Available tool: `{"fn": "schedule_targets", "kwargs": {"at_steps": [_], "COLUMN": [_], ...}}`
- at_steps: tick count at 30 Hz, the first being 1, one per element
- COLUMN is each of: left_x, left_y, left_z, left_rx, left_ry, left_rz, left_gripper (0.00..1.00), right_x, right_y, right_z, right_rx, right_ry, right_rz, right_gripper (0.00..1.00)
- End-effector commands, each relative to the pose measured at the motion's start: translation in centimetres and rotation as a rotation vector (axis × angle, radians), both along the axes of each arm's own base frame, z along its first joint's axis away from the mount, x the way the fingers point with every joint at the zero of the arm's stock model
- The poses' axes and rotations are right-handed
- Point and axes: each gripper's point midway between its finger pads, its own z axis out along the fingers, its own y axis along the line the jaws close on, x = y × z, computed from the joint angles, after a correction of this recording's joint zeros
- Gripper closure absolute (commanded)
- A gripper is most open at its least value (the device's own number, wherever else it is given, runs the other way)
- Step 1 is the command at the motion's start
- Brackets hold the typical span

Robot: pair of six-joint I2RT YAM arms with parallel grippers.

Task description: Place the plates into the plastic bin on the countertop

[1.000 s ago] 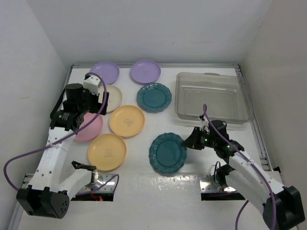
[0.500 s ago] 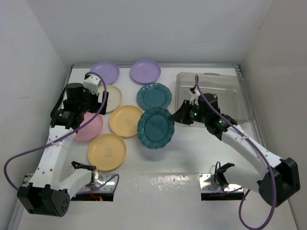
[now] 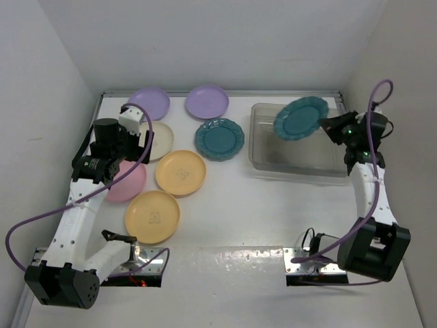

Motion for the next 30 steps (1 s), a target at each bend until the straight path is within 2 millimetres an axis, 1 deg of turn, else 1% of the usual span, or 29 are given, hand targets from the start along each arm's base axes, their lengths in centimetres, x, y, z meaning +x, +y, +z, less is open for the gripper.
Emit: {"fn": "schedule_targets", "kwargs": {"at_steps": [1,2,3,6,7,9,11,12,13,14,15,16,17,18,19,20,21,22,23,24,25,26,27,28,29,30], "left_x": [-0.2,-0.2,-0.2,0.1,0.1,0.3,0.3,0.3,0.3,0.3,0.3,0.3,0.3,0.3,0.2,0.3,0.3,0.3,0.3,0.3,0.4,0.4,0.4,0.3,0.3,0.3], "left_y": [0.6,0.6,0.6,0.6,0.8,0.8,0.8,0.9,0.9,0.9,0.9,0.9,1.1,1.1,1.3,1.3,1.3,1.4,1.7,1.7,1.7,1.7,2.0,2.0,2.0,2.0], "left_z": [1.2,1.2,1.2,0.6,0.6,0.4,0.4,0.4,0.4,0.4,0.4,0.4,0.4,0.4,0.0,-0.3,-0.3,-0.2,-0.2,-0.2,-0.9,-0.9,-0.9,-0.9,-0.9,-0.9], "left_rx": [0.017,0.017,0.017,0.026,0.031,0.039,0.039,0.049,0.049,0.049,0.049,0.058,0.062,0.063,0.069,0.069,0.069,0.074,0.074,0.074,0.075,0.075,0.075,0.065,0.065,0.057], "left_ry": [-0.039,-0.039,-0.039,-0.020,-0.021,-0.012,-0.012,-0.013,-0.013,-0.013,-0.013,-0.014,-0.014,-0.014,-0.005,0.004,0.005,0.004,0.005,0.005,0.023,0.023,0.024,0.024,0.024,0.025], "left_rz": [0.017,0.017,0.017,0.012,0.020,0.015,0.015,0.010,0.010,0.010,0.010,0.004,0.012,0.012,0.021,0.021,0.021,0.029,0.038,0.038,0.037,0.037,0.048,0.054,0.054,0.059], "left_gripper": [0.03,0.03,0.03,0.03,0.03,0.03,0.03,0.03,0.03,0.03,0.02,0.02,0.02,0.00,0.00,0.00,0.00,0.00,0.00,0.00,0.00,0.00,0.00,0.00,0.00,0.00], "right_x": [-0.2,-0.1,-0.1,0.7,0.9,1.4,1.7,1.7,1.9,1.8,1.0,1.4,0.6,0.7,1.8,1.4,1.5,4.0,3.5,3.8,4.4,4.8,4.7,4.6,3.2,3.8], "right_y": [-1.7,-2.5,-2.4,-3.0,-3.1,-3.7,-4.0,-4.7,-5.0,-5.6,-5.8,-6.1,-6.3,-7.2,-6.3,-6.0,-7.4,-4.7,-5.1,-3.0,0.6,2.4,7.1,9.4,14.9,17.4], "right_z": [0.9,-0.4,-1.1,-4.4,-4.7,-7.0,-8.5,-9.6,-9.9,-10.6,-12.2,-11.6,-12.1,-12.4,-10.9,-10.1,-9.8,-5.7,-5.5,-4.7,-3.2,-2.6,-2.4,-3.1,-3.9,-3.9], "right_rx": [-0.010,0.000,0.004,0.018,0.007,0.015,0.032,0.043,0.047,0.021,0.028,-0.003,-0.067,-0.121,-0.178,-0.247,-0.347,-0.463,-0.542,-0.629,-0.677,-0.682,-0.628,-0.603,-0.592,-0.457], "right_ry": [-0.067,-0.026,-0.011,0.055,0.054,0.105,0.126,0.151,0.160,0.195,0.275,0.285,0.354,0.386,0.370,0.411,0.456,0.368,0.427,0.421,0.367,0.329,0.290,0.284,0.262,0.215], "right_rz": [0.021,0.004,0.014,0.024,0.029,0.027,0.035,0.021,0.019,0.026,0.017,0.022,0.062,0.032,0.060,0.108,0.037,0.083,0.031,0.033,0.068,0.081,0.131,0.153,0.244,0.177], "right_gripper": [1.00,1.00,1.00,1.00,1.00,1.00,1.00,1.00,1.00,0.74,0.51,0.33,0.19,0.14,0.00,0.00,0.00,0.00,0.00,0.00,0.00,0.00,0.00,0.04,0.12,0.44]}}
